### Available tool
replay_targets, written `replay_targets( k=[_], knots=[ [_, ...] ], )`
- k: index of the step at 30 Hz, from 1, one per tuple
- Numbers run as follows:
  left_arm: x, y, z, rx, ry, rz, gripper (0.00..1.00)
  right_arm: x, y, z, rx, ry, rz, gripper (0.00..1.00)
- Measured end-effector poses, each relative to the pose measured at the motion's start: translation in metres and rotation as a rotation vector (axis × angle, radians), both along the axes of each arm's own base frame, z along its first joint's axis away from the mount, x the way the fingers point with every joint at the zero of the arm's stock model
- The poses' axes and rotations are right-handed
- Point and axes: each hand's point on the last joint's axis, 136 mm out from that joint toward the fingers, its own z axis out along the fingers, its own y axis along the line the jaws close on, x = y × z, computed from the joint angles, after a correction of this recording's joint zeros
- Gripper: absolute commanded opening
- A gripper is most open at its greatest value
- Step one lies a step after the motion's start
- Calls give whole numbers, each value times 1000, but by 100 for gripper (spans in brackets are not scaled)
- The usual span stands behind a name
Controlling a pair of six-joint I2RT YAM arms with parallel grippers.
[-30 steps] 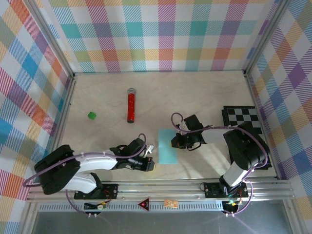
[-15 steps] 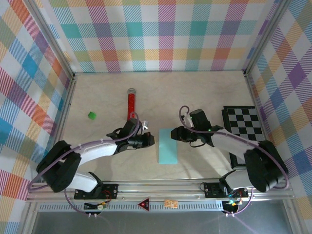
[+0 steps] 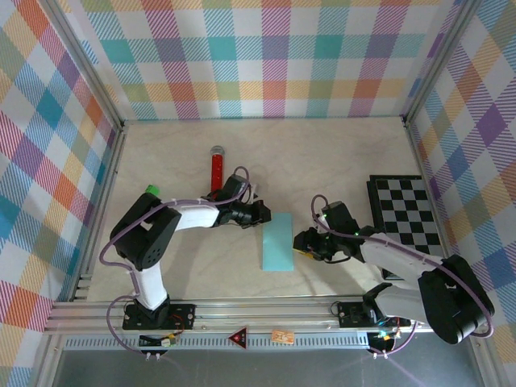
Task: Fold a paper plane with a square sheet of paper (pick it up from the middle)
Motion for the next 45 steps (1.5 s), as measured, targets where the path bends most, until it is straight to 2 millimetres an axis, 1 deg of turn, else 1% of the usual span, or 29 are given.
replay_targets(
  k=[3, 7, 11, 15, 18, 27, 32, 34, 38, 44, 45],
  knots=[
    [2, -4, 1, -9, 3, -9, 9, -1, 1, 1, 7, 6, 5, 42],
    [11, -7, 5, -18, -18, -12, 9, -4, 3, 0, 15, 19, 16, 44],
    [11, -3, -7, -1, 1, -9, 9, -8, 7, -9, 16, 62, 36, 45],
    [5, 4, -22, 29, 23, -6, 9, -13, 11, -19, 20, 109, 58, 46],
    [4, 6, -24, 36, 24, -2, 9, -14, 13, -24, 21, 137, 69, 46],
    [4, 6, -24, 32, 18, -2, 10, -10, 21, -17, 62, 124, 87, 46],
    [4, 5, -24, 31, 18, -2, 10, -3, 28, -12, 93, 105, 97, 43],
    [4, 5, -24, 30, 16, -3, 10, 3, 32, -10, 98, 96, 98, 42],
    [4, 5, -24, 26, 13, -3, 10, 17, 38, -9, 109, 65, 92, 33],
    [4, 5, -24, 26, 11, -3, 10, 33, 41, -16, 118, 57, 75, 20],
    [4, 5, -24, 26, 11, -4, 10, 35, 41, -17, 121, 58, 74, 20]
  ],
)
